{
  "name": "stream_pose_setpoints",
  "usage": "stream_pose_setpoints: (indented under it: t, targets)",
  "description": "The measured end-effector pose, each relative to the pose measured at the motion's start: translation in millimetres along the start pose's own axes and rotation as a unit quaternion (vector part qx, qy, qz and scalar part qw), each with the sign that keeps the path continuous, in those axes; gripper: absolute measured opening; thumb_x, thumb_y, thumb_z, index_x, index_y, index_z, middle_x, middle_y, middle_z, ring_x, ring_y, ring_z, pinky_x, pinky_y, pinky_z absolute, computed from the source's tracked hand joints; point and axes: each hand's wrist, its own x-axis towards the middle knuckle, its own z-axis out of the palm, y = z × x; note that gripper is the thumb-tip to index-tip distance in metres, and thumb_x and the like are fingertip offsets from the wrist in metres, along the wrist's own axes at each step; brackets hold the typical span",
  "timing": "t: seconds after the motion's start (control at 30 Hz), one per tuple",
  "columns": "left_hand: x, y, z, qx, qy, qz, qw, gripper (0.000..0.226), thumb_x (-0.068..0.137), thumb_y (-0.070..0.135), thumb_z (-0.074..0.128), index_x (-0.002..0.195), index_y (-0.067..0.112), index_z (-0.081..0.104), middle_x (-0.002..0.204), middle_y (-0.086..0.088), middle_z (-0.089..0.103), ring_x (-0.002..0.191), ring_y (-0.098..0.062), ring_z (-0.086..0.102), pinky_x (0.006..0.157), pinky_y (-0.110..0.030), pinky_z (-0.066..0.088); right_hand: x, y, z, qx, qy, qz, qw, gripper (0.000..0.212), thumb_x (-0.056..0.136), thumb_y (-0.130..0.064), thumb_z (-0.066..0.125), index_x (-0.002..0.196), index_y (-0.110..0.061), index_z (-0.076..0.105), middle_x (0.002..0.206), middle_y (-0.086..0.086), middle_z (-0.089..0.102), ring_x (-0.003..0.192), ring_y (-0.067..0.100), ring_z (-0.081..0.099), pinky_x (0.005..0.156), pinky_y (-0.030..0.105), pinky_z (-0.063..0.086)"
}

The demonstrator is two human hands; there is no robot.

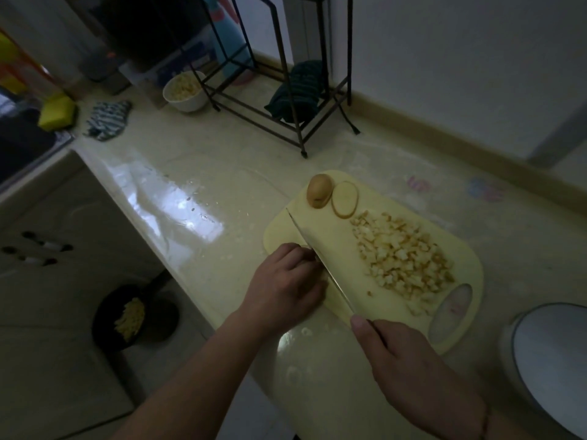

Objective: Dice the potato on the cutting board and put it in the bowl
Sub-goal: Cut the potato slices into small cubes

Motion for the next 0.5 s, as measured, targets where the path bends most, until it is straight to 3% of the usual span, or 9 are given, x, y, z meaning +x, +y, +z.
stream_pose_setpoints:
  t: [0.2, 0.37, 0.5]
  targets:
    - [-3.8, 3.8, 6.4, 0.004, 0.012, -0.018, 1.0, 0.026, 0.087, 0.019, 0.072, 0.108, 0.004, 0.073, 0.108, -0.01, 0.068, 0.099, -0.03, 0.06, 0.083, -0.04, 0.051, -3.0, -3.5, 3.5, 0.01, 0.009, 0.007, 1.0, 0.054, 0.09, -0.055, 0.041, 0.054, -0.016, 0.046, 0.05, -0.014, 0.056, 0.056, 0.001, 0.052, 0.061, 0.018, 0.041]
    - [-6.0, 1.2, 5.7, 0.0, 0.009, -0.021, 1.0, 0.027, 0.089, 0.022, 0.071, 0.109, 0.004, 0.073, 0.111, -0.009, 0.068, 0.103, -0.03, 0.06, 0.086, -0.039, 0.052, -3.6, -3.3, 6.2, -0.007, 0.024, 0.003, 1.0, 0.052, 0.091, -0.054, 0.041, 0.055, -0.017, 0.046, 0.05, -0.004, 0.049, 0.055, 0.0, 0.049, 0.061, 0.013, 0.039]
    - [-2.5, 0.8, 1.2, 0.0, 0.004, -0.007, 1.0, 0.025, 0.088, 0.021, 0.071, 0.107, 0.006, 0.074, 0.108, -0.009, 0.068, 0.1, -0.03, 0.06, 0.084, -0.035, 0.052, -4.4, -0.4, 3.3, 0.002, 0.002, 0.016, 1.0, 0.054, 0.089, -0.057, 0.039, 0.053, -0.017, 0.045, 0.05, -0.012, 0.055, 0.055, 0.001, 0.051, 0.059, 0.018, 0.039]
